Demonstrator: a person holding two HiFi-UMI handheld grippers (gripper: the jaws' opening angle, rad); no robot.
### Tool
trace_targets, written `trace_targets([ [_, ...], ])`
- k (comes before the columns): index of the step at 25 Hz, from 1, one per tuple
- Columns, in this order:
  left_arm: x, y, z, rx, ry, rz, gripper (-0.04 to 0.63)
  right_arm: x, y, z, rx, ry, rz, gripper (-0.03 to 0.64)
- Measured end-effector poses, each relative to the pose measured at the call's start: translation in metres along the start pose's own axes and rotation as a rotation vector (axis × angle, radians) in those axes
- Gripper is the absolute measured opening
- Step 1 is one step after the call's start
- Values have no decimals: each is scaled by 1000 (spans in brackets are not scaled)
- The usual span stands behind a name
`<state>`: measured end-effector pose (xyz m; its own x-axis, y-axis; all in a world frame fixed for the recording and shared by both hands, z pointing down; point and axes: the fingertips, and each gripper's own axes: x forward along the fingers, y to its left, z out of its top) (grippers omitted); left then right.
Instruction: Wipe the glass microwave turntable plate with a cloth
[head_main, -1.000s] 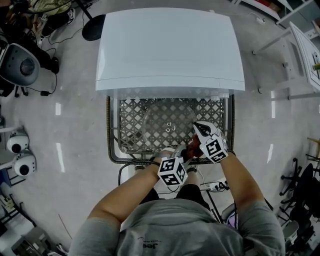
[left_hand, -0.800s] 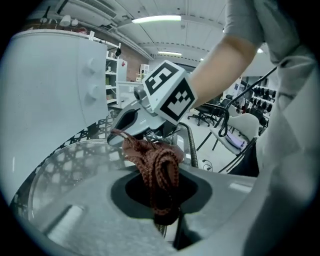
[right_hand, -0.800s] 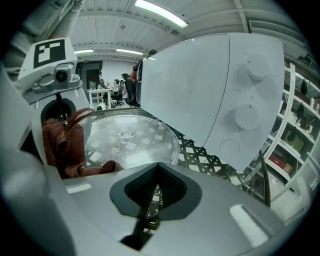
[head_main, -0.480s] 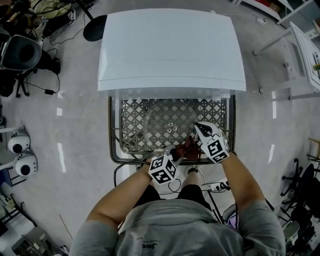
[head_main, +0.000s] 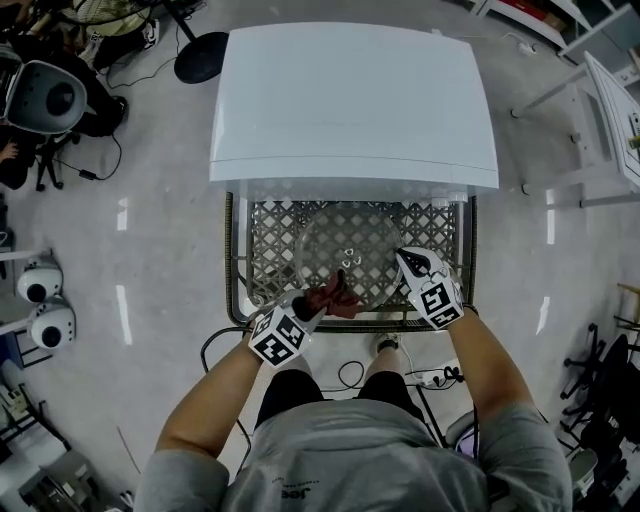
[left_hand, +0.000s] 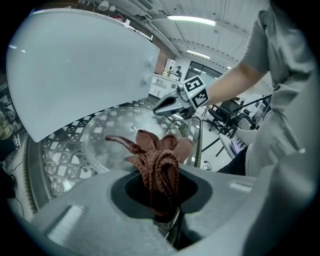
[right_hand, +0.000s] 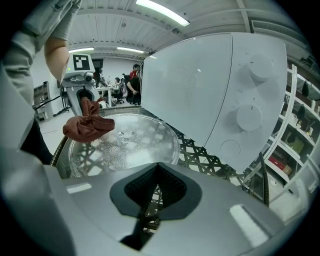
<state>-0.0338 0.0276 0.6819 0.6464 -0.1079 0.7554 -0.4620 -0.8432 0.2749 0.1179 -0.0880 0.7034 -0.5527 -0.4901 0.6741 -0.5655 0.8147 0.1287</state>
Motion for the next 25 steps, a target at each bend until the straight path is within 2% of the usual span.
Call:
trace_targets([
  [5,-19,13,-15,-20,13,32,67,0,-1,0,-5,7,-8,9],
  [8,-32,16,-17,-60,-13,40,67,0,-1,0,-9,20,-10,9],
  [15,-68,26,-18,-152,-73,120,67,2,0,-1,-20,79,0,9],
  [25,-90,32,13,-163,-168,162,67,5,3,-2,-62,175,14,8],
])
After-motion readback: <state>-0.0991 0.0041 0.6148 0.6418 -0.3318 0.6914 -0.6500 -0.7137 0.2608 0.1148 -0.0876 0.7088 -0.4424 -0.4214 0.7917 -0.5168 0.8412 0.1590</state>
